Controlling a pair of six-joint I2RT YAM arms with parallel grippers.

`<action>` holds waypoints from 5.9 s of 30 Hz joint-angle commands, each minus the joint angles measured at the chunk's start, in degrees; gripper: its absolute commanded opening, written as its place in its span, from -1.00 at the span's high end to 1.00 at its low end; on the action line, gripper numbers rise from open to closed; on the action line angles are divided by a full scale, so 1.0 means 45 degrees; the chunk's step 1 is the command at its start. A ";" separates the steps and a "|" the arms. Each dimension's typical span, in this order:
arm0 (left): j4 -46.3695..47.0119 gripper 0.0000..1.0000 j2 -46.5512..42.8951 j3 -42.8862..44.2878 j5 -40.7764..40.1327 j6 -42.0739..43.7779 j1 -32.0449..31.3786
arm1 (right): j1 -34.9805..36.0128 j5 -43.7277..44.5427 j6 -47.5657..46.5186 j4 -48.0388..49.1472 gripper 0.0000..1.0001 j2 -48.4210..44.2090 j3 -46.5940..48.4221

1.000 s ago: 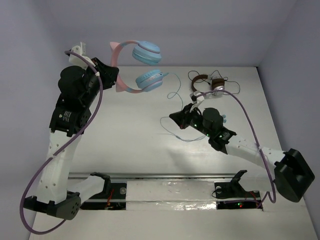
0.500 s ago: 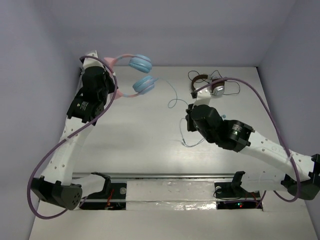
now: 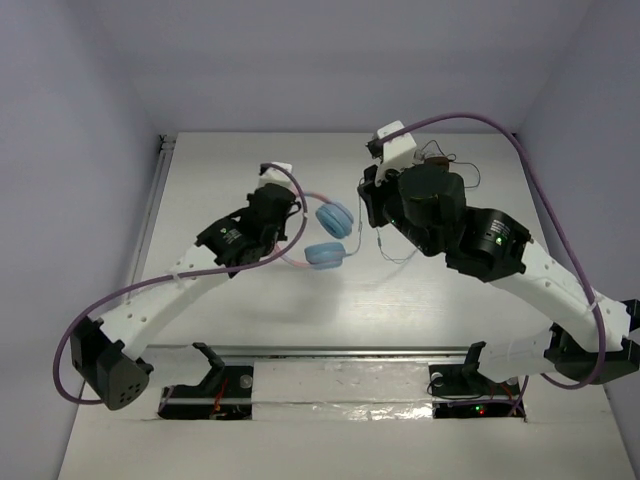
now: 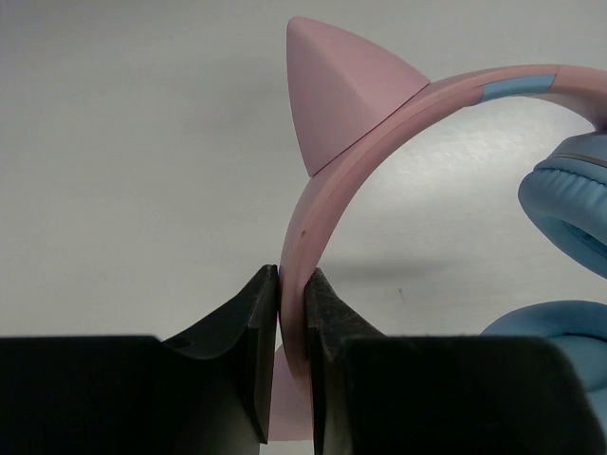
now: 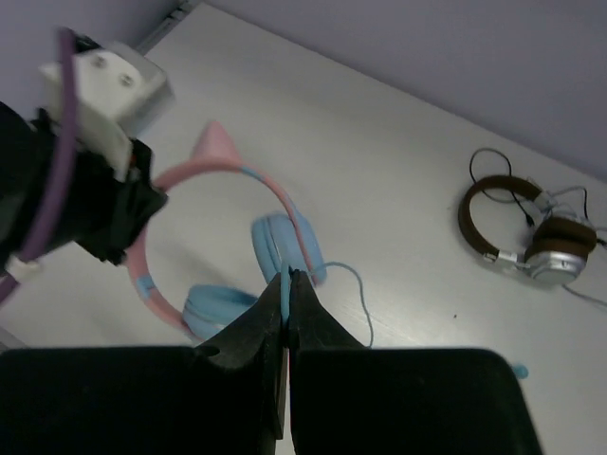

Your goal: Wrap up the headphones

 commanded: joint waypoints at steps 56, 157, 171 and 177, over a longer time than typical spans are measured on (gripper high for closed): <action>0.4679 1.00 -0.4107 -0.0974 0.5808 -0.2240 -0.2218 | -0.2679 -0.3473 0.5156 0.9672 1.00 -0.4849 -1.2250; 0.6809 1.00 -0.4147 -0.4879 -0.5443 -0.5189 -0.2374 | 0.4879 -0.0450 0.6621 -0.0143 1.00 -0.2138 -0.6671; 0.0864 1.00 -0.2253 -0.3692 -0.4135 -0.6497 -0.6083 | 0.4880 0.0779 0.6152 -0.2783 1.00 -0.1843 -0.4442; -0.2892 1.00 -0.0534 -0.2149 -0.4115 -0.8175 -0.8151 | 0.4880 0.1657 0.6230 -0.4267 1.00 -0.1922 -0.3994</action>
